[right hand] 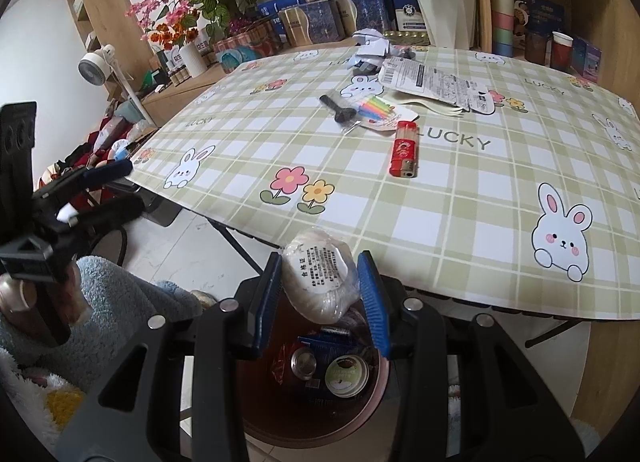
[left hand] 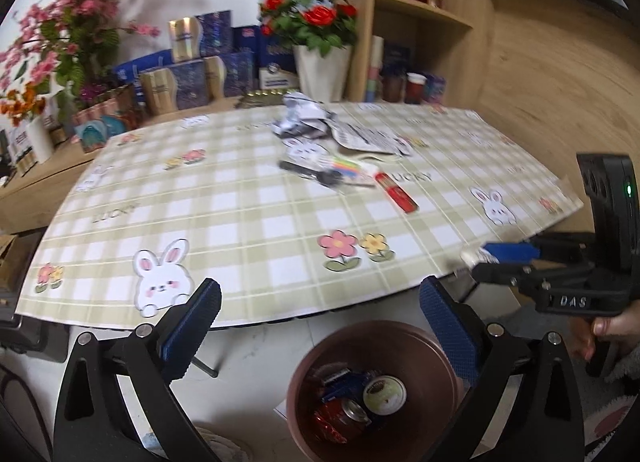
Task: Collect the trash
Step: 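Open the right gripper over the bin to drop the white round packet, then move both open grippers from the bin back over the table, then grasp the printed white packaging card with the right gripper, then grasp the crumpled white paper with the left gripper while the right lifts the card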
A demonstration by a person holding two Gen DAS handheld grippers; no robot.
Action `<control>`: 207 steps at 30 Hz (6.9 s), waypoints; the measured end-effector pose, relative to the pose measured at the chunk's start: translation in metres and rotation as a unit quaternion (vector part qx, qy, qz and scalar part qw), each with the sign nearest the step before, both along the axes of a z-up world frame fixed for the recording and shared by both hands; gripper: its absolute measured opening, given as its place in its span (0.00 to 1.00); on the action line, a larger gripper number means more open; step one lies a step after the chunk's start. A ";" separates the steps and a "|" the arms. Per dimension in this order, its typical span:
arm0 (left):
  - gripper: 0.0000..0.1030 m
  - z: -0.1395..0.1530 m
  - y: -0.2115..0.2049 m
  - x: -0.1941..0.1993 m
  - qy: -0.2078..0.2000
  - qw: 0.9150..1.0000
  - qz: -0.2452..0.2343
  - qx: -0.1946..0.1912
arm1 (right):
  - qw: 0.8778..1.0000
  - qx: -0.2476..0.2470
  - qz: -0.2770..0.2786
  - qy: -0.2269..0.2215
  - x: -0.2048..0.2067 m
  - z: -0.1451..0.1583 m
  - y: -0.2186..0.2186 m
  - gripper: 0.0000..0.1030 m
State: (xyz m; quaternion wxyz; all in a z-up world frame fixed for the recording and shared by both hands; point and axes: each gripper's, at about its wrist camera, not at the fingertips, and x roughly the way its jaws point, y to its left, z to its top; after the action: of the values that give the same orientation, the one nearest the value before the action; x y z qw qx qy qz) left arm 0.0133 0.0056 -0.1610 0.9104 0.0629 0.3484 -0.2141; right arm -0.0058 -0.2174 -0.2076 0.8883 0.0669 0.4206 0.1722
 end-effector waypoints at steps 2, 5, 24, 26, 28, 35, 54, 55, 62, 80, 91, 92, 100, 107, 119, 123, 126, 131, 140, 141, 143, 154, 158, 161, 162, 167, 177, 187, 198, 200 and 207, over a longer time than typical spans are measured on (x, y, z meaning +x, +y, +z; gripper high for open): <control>0.94 0.002 0.008 -0.001 -0.004 1.000 0.011 -0.006 | 1.000 -0.003 0.002 0.005 0.000 -0.002 0.003 0.40; 0.94 0.001 0.016 -0.002 -0.006 1.000 0.024 -0.008 | 1.000 -0.009 0.007 0.013 0.000 -0.005 0.009 0.40; 0.94 -0.010 0.048 0.003 -0.004 0.997 0.077 -0.014 | 0.994 -0.060 0.067 0.055 0.034 -0.034 0.061 0.40; 0.94 -0.011 0.048 0.004 -0.007 0.997 0.079 -0.014 | 0.994 -0.064 0.075 0.056 0.037 -0.035 0.066 0.40; 0.94 -0.011 0.050 0.004 -0.008 0.997 0.081 -0.017 | 0.993 -0.066 0.080 0.057 0.038 -0.037 0.070 0.40; 0.94 -0.013 0.054 0.006 -0.002 0.996 0.083 -0.023 | 0.994 -0.066 0.076 0.034 0.041 -0.029 0.071 0.46; 0.94 0.004 0.059 0.003 -0.027 0.994 0.105 -0.026 | 0.992 -0.071 -0.086 -0.065 0.033 0.030 0.007 0.94; 0.94 0.005 0.058 0.003 -0.029 0.994 0.105 -0.025 | 0.991 -0.070 -0.092 -0.066 0.033 0.030 0.004 0.94; 0.94 0.013 0.053 0.003 -0.038 0.994 0.103 -0.018 | 0.988 -0.068 -0.117 -0.075 0.029 0.035 -0.013 0.94; 0.94 0.016 0.019 0.019 -0.028 0.996 0.078 0.013 | 0.985 -0.033 -0.155 -0.067 0.029 0.026 -0.051 0.94; 0.94 0.019 0.001 0.043 -0.040 0.997 0.058 0.018 | 0.984 -0.069 -0.153 -0.057 0.048 0.017 -0.055 0.94; 0.94 0.020 -0.001 0.048 -0.037 0.998 0.057 0.017 | 0.984 -0.071 -0.154 -0.056 0.051 0.016 -0.056 0.94; 0.94 0.023 -0.011 0.085 -0.008 0.998 0.058 0.000 | 0.983 -0.098 -0.149 -0.041 0.080 0.011 -0.066 0.94; 0.94 0.021 -0.013 0.123 0.001 0.997 0.070 -0.008 | 0.984 -0.126 -0.123 -0.034 0.135 0.017 -0.052 0.94; 0.94 0.022 0.023 0.183 0.003 0.992 0.124 -0.029 | 0.971 -0.198 -0.132 0.010 0.288 -0.001 0.016 0.94; 0.94 0.017 0.034 0.193 0.009 0.991 0.132 -0.033 | 0.960 -0.235 -0.148 0.044 0.323 -0.018 0.026 0.94; 0.94 0.014 0.039 0.199 0.012 0.991 0.132 -0.033 | 0.953 -0.248 -0.157 0.070 0.332 -0.029 0.025 0.81; 0.94 0.013 0.041 0.204 0.014 0.991 0.128 -0.038 | 0.962 -0.214 -0.147 0.078 0.320 -0.019 0.006 0.52; 0.94 0.020 0.021 0.197 0.014 0.993 0.104 -0.051 | 0.982 -0.114 -0.146 0.038 0.261 0.043 -0.058 0.24; 0.94 0.021 0.017 0.196 0.014 0.994 0.100 -0.051 | 0.982 -0.106 -0.150 0.035 0.256 0.047 -0.066 0.22; 0.94 0.024 0.012 0.193 0.014 0.994 0.093 -0.051 | 0.983 -0.084 -0.162 0.029 0.242 0.055 -0.083 0.20; 0.94 0.034 -0.020 0.183 0.011 0.998 0.052 -0.031 | 0.966 0.072 -0.247 0.018 0.175 0.057 -0.167 0.08; 0.94 0.035 -0.031 0.183 0.012 0.999 0.039 -0.026 | 0.960 0.117 -0.255 0.015 0.162 0.052 -0.181 0.06; 0.94 0.032 -0.037 0.186 0.020 0.999 0.030 -0.026 | 0.956 0.124 -0.264 0.007 0.157 0.051 -0.186 0.06; 0.94 0.030 -0.039 0.188 0.023 0.999 0.028 -0.025 | 0.955 0.128 -0.266 0.004 0.156 0.051 -0.187 0.06; 0.94 0.021 -0.048 0.218 0.043 0.998 0.023 -0.024 | 0.950 0.136 -0.281 -0.016 0.152 0.053 -0.192 0.06; 0.94 -0.006 -0.103 0.327 0.086 0.996 0.021 -0.025 | 0.943 0.134 -0.302 -0.041 0.145 0.051 -0.201 0.06; 0.94 -0.041 -0.149 0.383 0.110 0.994 0.011 0.003 | 0.940 0.136 -0.311 -0.026 0.141 0.034 -0.214 0.06; 0.66 -0.058 -0.153 0.378 0.116 0.991 -0.019 0.058 | 0.942 0.133 -0.307 -0.027 0.140 0.031 -0.212 0.06; 0.65 -0.048 -0.149 0.371 0.107 0.992 -0.030 0.052 | 0.943 0.135 -0.303 -0.028 0.139 0.032 -0.208 0.06; 0.65 0.005 -0.122 0.337 0.082 0.996 -0.042 0.004 | 0.945 0.146 -0.290 -0.041 0.132 0.045 -0.194 0.06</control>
State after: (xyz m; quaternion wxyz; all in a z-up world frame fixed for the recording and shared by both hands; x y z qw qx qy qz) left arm 0.3506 -0.1168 -0.1563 0.8684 0.0634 0.4201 -0.2556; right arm 0.1266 -0.4118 -0.1631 0.8968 0.3076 0.3164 -0.0313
